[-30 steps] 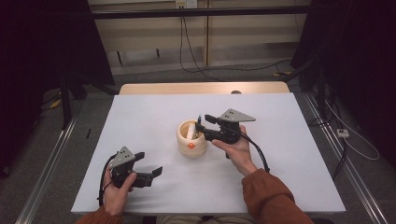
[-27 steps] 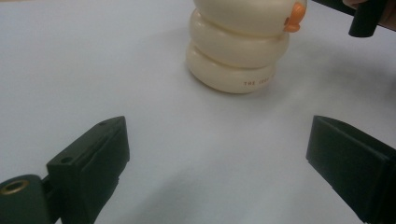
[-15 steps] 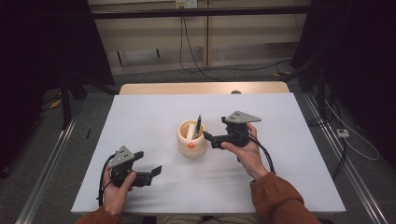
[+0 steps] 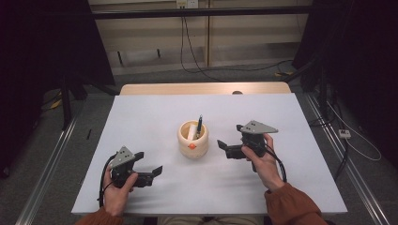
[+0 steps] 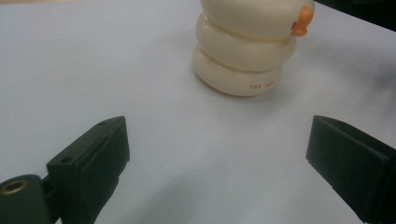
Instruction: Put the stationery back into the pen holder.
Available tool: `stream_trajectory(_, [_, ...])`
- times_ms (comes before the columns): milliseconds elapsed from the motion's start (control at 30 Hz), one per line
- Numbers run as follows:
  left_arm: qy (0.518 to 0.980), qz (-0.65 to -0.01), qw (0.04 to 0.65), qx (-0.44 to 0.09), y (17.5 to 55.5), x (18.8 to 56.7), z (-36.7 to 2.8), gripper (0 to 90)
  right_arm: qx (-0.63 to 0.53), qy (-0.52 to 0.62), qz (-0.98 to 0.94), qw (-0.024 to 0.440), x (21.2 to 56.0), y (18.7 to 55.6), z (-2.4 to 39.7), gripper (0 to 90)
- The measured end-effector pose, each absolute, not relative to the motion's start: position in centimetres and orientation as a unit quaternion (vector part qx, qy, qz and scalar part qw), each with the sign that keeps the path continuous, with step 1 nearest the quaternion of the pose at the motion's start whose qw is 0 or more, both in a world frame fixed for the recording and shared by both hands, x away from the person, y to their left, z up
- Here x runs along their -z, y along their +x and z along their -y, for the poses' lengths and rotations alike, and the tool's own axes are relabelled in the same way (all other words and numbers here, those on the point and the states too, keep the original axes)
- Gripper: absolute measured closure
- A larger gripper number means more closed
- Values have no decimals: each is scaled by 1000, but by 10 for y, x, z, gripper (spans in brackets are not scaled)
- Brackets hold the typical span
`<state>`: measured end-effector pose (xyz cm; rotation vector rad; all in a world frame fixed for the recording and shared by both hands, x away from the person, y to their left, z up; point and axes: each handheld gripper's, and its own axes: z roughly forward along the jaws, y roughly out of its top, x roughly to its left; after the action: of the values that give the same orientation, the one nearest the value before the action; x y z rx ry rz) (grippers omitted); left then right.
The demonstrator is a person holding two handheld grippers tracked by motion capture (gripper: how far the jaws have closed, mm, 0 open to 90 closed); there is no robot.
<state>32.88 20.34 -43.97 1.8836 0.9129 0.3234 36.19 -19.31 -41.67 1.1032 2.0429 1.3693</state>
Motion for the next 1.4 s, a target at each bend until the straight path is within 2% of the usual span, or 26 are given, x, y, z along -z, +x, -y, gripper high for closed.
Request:
stream_trajectory(567, [771,-374,495,-140,326,437,-203,61,-474,432,-724,254,433,324,230,75])
stream_trajectory(1267, [763,-386,496,-149,325,435,-206,61,-464,468,-703,266,447,291,273,77])
stream_trajectory(1400, [761,-389,497,-148,325,436,-207,61,-457,478,-693,288,448,286,277,111])
